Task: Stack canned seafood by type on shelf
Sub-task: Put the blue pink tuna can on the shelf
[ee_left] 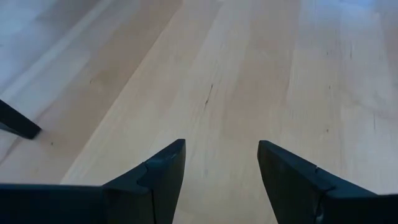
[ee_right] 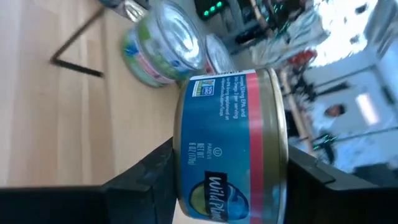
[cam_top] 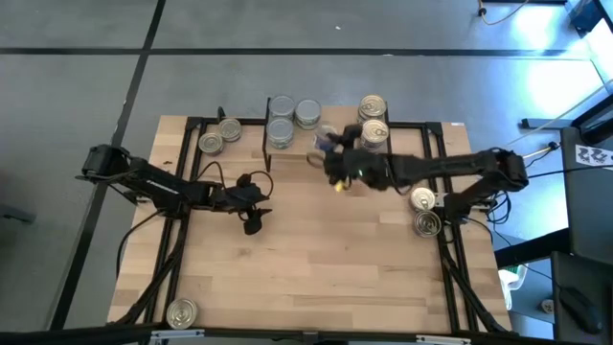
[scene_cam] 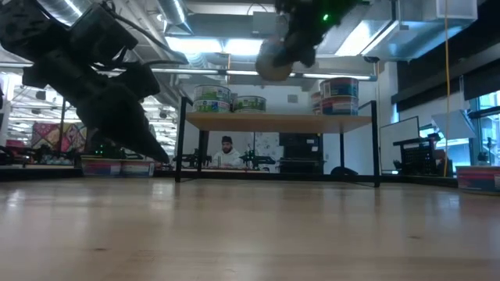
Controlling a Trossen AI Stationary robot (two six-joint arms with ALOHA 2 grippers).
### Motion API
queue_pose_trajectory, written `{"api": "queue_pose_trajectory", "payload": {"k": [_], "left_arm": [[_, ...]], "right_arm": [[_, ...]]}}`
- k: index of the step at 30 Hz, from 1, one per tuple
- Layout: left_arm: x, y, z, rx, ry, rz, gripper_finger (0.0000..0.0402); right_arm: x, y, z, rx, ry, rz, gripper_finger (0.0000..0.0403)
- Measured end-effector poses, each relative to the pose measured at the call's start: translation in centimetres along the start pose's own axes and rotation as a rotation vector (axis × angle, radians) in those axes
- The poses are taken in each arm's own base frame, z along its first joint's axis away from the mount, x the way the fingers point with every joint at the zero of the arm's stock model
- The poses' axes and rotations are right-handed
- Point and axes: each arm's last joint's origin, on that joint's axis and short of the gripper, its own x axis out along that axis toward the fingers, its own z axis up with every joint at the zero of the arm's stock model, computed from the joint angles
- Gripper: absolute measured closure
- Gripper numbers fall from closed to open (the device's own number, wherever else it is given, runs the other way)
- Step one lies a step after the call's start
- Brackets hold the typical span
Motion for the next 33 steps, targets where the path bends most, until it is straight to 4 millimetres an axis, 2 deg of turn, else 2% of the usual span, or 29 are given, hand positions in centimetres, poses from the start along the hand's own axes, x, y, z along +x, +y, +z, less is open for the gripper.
{"api": "queue_pose_trajectory", "payload": {"k": [4, 7, 14, 25, 33], "left_arm": [[0.0, 0.0, -0.1, 0.003, 0.009, 0.003, 0.0202], [0.0, 0.0, -0.1, 0.003, 0.008, 0.004, 0.0202], [0.0, 0.0, -0.1, 0.006, 0.004, 0.003, 0.0202], [0.0, 0.0, 0.0, 0.003, -0.005, 0.015, 0.0202], [0.0, 0.0, 0.0, 0.001, -0.004, 0.015, 0.0202]], "right_arm": [[2.1, -1.1, -2.1, 0.051, 0.081, 0.048, 0.0204], [3.0, -1.4, -3.3, 0.084, 0.132, 0.086, 0.0204], [3.1, -1.3, -3.4, 0.119, 0.128, 0.115, 0.0204], [4.9, 0.5, -4.1, 0.066, 0.201, 0.133, 0.0204], [5.5, 0.2, -4.6, 0.076, 0.213, 0.154, 0.0204]]}}
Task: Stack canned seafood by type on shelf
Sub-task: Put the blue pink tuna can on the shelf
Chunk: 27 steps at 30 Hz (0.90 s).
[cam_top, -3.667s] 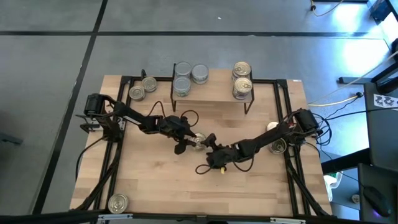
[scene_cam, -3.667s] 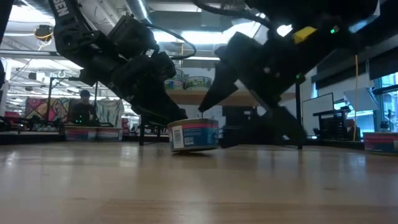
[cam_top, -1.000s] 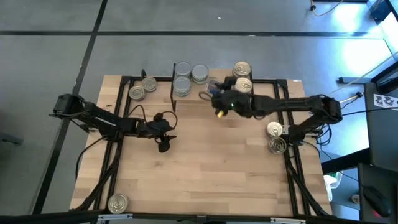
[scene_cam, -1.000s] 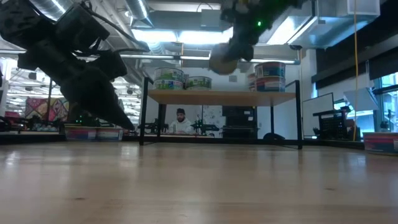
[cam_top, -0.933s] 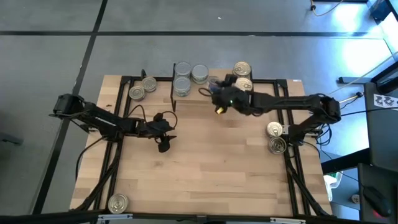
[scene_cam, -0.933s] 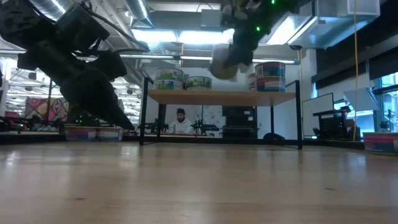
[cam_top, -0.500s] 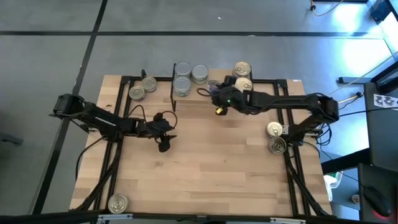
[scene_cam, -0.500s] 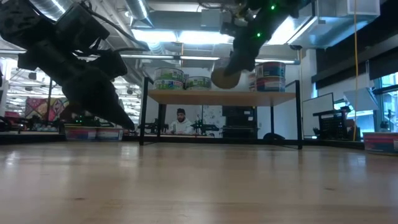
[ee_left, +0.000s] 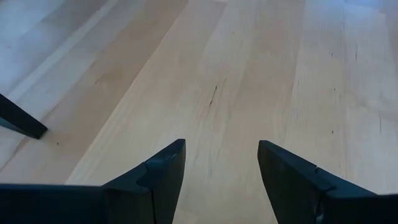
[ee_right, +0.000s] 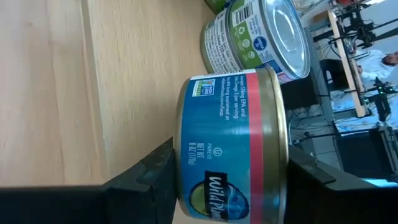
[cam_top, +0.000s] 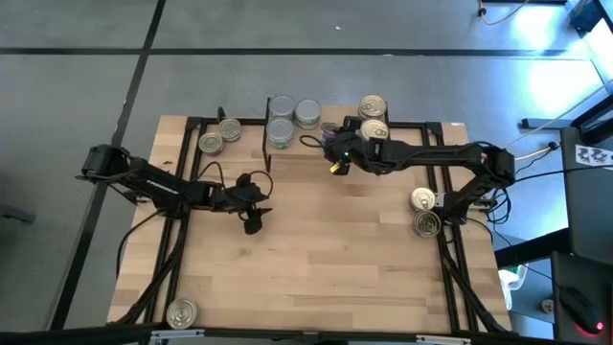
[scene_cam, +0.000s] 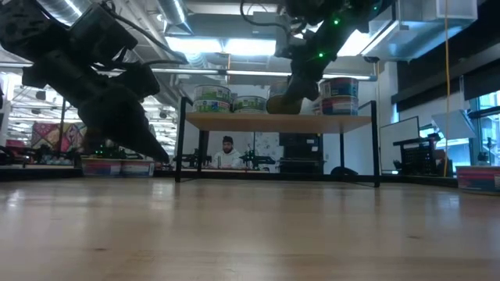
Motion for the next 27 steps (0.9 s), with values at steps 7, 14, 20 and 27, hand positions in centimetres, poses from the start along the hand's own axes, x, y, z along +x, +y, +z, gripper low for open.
{"api": "queue_pose_trajectory", "payload": {"k": [7, 14, 20, 27], "left_arm": [[0.0, 0.0, -0.01, 0.0, 0.001, 0.0, 0.0202], [0.0, 0.0, -0.01, 0.003, 0.002, 0.0, 0.0202], [0.0, 0.01, -0.04, 0.001, 0.005, 0.0, 0.0202], [0.0, -0.02, -0.05, 0.005, 0.008, -0.009, 0.0202]], "right_arm": [[0.23, 0.4, -0.17, 0.015, -0.003, 0.041, 0.0085], [0.14, 0.32, -0.07, 0.046, -0.013, 0.046, 0.0019], [0.12, 0.42, -0.19, 0.068, -0.006, 0.067, 0.0038], [-0.2, 0.27, -0.23, 0.121, -0.001, 0.069, 0.005]]}}
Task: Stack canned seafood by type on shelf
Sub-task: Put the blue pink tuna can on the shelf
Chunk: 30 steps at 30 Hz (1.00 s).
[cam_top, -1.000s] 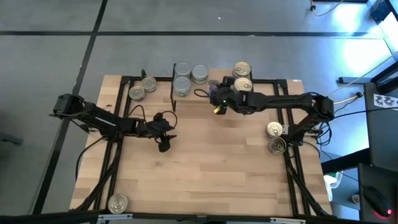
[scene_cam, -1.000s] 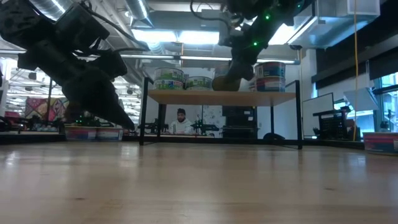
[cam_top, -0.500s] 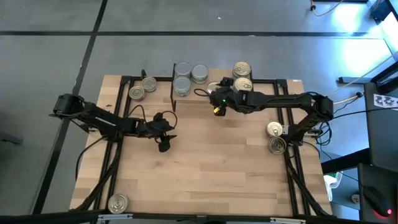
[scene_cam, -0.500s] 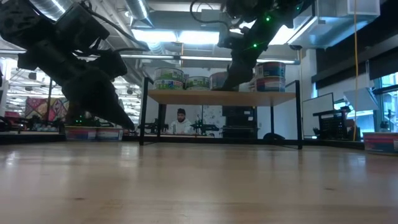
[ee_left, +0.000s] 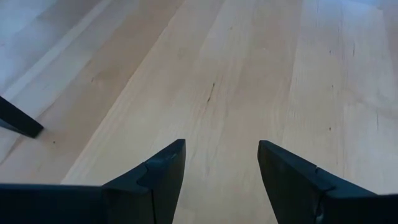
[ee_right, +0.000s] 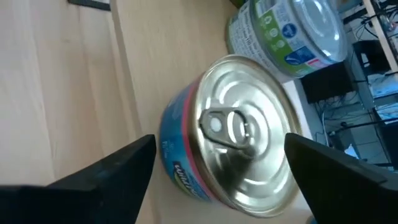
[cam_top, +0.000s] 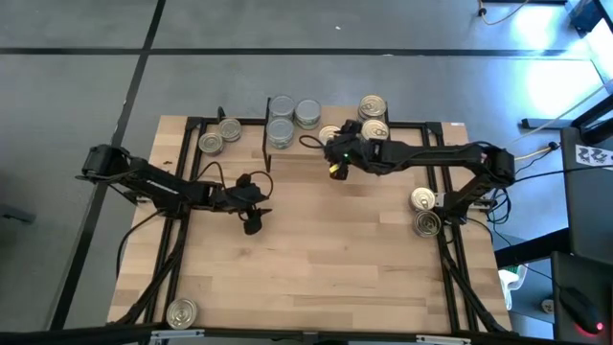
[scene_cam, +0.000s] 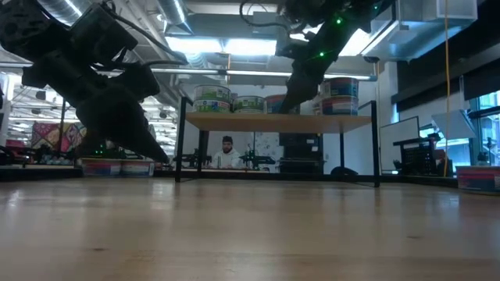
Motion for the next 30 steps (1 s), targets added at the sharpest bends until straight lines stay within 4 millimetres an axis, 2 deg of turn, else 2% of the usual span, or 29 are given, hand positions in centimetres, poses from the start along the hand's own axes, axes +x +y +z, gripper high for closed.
{"api": "queue_pose_trajectory", "payload": {"k": [6, 10, 17, 30], "left_arm": [[0.0, 0.0, -0.1, 0.003, 0.003, 0.001, 0.0202], [0.0, 0.0, -0.1, 0.005, 0.005, 0.001, 0.0201], [0.0, 0.0, -0.1, 0.011, 0.001, 0.001, 0.0201], [0.0, 0.1, -0.1, 0.007, -0.004, 0.01, 0.0202]], "right_arm": [[-1.3, -0.9, 1.3, 0.049, -0.014, 0.014, 0.005], [-1.5, -1.1, 1.8, 0.083, -0.055, 0.063, 0.005], [-0.1, -1.9, 1.3, 0.105, -0.019, 0.006, 0.005], [1.6, -5.7, -0.1, 0.16, 0.036, -0.133, 0.005]]}}
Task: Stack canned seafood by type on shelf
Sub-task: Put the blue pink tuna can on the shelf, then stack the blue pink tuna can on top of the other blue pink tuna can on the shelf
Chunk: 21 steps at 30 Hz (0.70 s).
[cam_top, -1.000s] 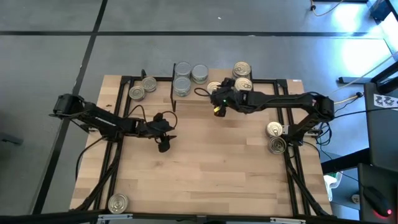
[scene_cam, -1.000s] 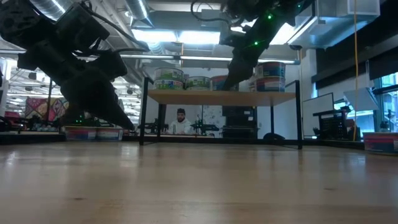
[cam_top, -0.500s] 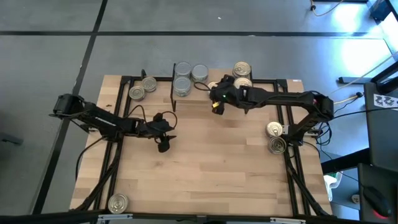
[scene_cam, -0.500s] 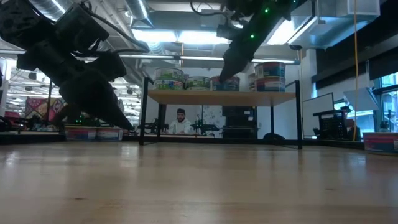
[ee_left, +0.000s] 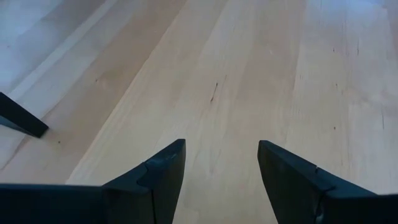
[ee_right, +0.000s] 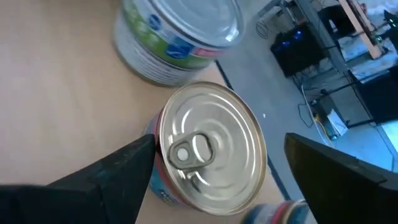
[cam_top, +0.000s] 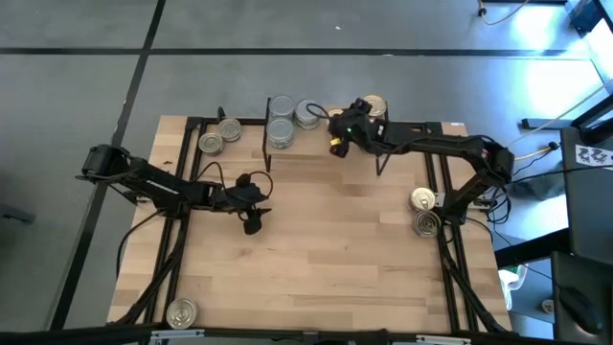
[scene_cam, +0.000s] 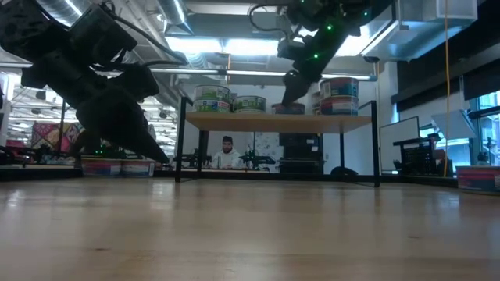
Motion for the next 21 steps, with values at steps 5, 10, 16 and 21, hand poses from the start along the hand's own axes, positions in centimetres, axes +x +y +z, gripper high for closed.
{"api": "queue_pose_trajectory", "payload": {"k": [5, 10, 16, 21], "left_arm": [[0.0, 0.0, 0.0, 0.001, -0.001, 0.0, 0.0202], [0.0, 0.0, 0.0, 0.001, -0.001, 0.0, 0.0202], [0.0, 0.0, 0.0, 0.002, 0.001, 0.001, 0.0202], [0.0, 0.0, -0.1, -0.008, 0.009, 0.003, 0.0202]], "right_arm": [[0.6, -1.1, -0.4, -0.001, 0.025, -0.048, 0.005], [0.4, -1.1, -0.2, -0.015, 0.011, -0.064, 0.005], [-3.4, 0.6, 2.7, -0.037, -0.124, 0.0, 0.005], [-7.7, 4.3, 4.6, -0.092, -0.23, 0.169, 0.005]]}}
